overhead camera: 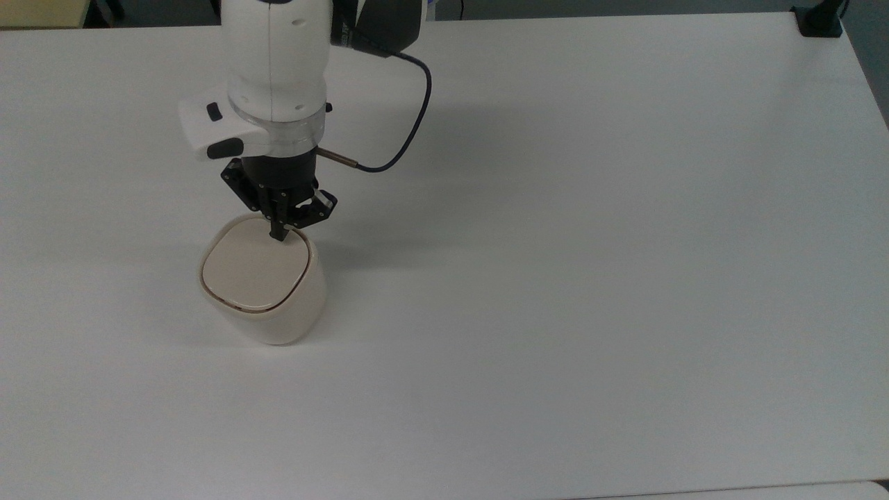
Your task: Close the trash bin
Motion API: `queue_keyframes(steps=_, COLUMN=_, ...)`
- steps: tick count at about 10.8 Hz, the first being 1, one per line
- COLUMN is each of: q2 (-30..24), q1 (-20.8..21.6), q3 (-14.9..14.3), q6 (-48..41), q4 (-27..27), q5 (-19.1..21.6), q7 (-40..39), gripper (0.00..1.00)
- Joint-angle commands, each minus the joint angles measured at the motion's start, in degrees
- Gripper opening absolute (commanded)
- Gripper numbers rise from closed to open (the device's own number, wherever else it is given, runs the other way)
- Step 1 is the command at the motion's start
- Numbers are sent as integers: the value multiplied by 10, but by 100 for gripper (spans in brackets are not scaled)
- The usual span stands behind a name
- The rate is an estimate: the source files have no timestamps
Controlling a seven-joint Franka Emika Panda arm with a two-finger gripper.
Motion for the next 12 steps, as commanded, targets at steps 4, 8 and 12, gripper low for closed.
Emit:
queue_keyframes(steps=4, q2=-116, q1=20, q3=49, q6=-157, q4=-7, q5=45, q7=-44, gripper=3)
queue_keyframes(steps=8, q2=-192, q1=39, q3=49, q6=-217, q4=-59, q5=49, q7=-49, gripper=3)
queue_keyframes(steps=12, q2=-228, q1=40, q3=49, q6=-264, q4=-81, q5=55, q7=-73, gripper=12)
